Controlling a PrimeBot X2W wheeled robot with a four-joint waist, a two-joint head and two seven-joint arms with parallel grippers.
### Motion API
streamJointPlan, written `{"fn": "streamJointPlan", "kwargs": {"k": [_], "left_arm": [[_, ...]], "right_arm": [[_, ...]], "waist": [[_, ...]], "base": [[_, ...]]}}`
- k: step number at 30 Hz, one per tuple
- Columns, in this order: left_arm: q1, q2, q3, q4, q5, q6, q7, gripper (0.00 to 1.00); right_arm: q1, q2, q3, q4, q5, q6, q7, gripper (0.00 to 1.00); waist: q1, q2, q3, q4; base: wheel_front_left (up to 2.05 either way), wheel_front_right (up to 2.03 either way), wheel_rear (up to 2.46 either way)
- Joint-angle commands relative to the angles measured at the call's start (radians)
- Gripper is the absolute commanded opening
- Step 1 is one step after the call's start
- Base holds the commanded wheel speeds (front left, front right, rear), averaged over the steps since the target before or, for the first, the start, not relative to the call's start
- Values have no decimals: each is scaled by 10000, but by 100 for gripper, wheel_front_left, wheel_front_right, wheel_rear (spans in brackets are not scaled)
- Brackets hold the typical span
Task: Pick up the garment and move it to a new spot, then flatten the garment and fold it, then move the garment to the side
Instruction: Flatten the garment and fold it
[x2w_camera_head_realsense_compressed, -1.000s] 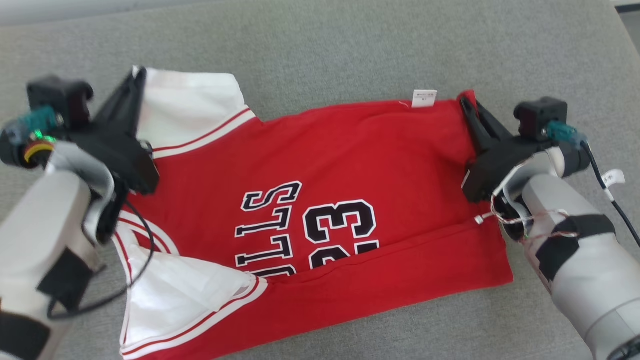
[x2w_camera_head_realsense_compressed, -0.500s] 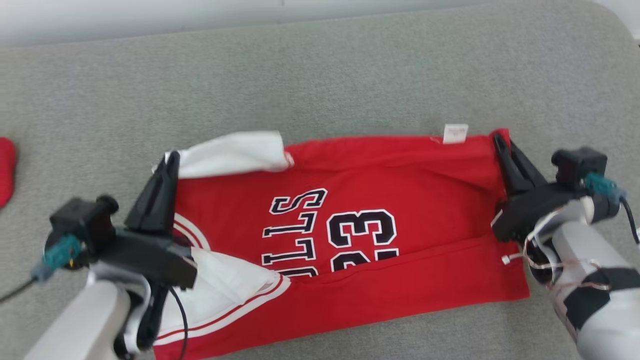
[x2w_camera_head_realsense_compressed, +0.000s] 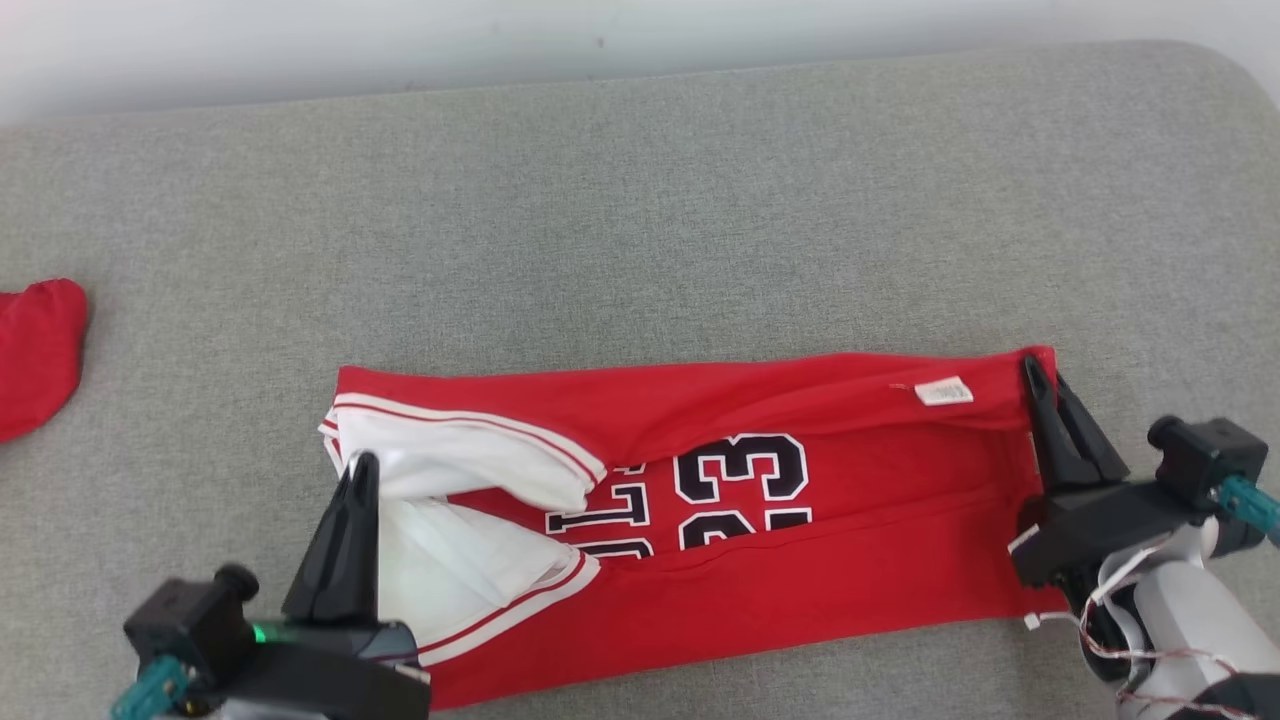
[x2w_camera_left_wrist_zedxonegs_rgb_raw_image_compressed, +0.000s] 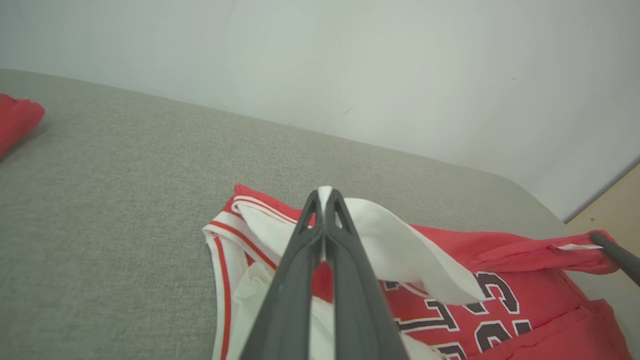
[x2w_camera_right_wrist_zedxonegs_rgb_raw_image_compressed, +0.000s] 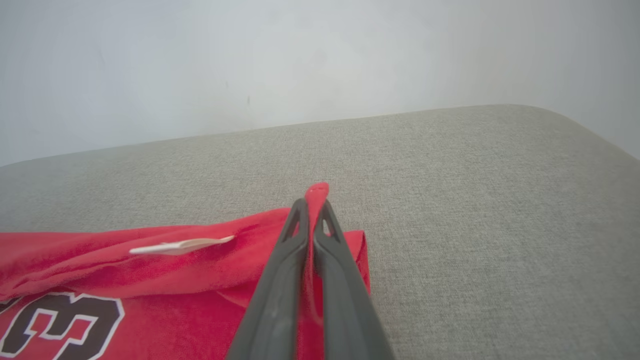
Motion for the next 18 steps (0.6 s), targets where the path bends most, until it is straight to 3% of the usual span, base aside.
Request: {"fn": "streamJointPlan", "kwargs": {"k": [1, 11, 12, 13, 14, 18], "left_arm": [[312, -176, 197, -14, 123, -38, -31, 0], [1332, -1031, 1039, 670, 840, -454, -33, 0], [1393, -1104, 1131, 750, 949, -509, -33, 26], [1439, -1191, 1207, 830, 1030, -549, -33, 100], [1476, -1274, 1319, 903, 1126, -631, -33, 100], [1564, -1599, 1885, 983, 1590, -830, -33, 100]], "right_arm": [[250, 119, -193, -202, -78, -27, -44, 0], [1202, 359, -503, -501, -191, -26, -45, 0], [1251, 368, -515, -481, -172, -26, -45, 13], [1269, 382, -542, -514, -165, -26, -45, 71], [1302, 397, -558, -553, -139, -26, -45, 100], [1461, 361, -678, -871, -81, -26, -45, 100]], "waist": [[1, 1, -18, -27], [1, 1, -176, -65], [1, 1, -206, -66], [1, 1, -243, -70], [1, 1, -272, -73], [1, 1, -416, -65]], "base": [[0, 0, 0], [0, 0, 0], [0, 0, 0], [0, 0, 0], [0, 0, 0], [0, 0, 0]]}}
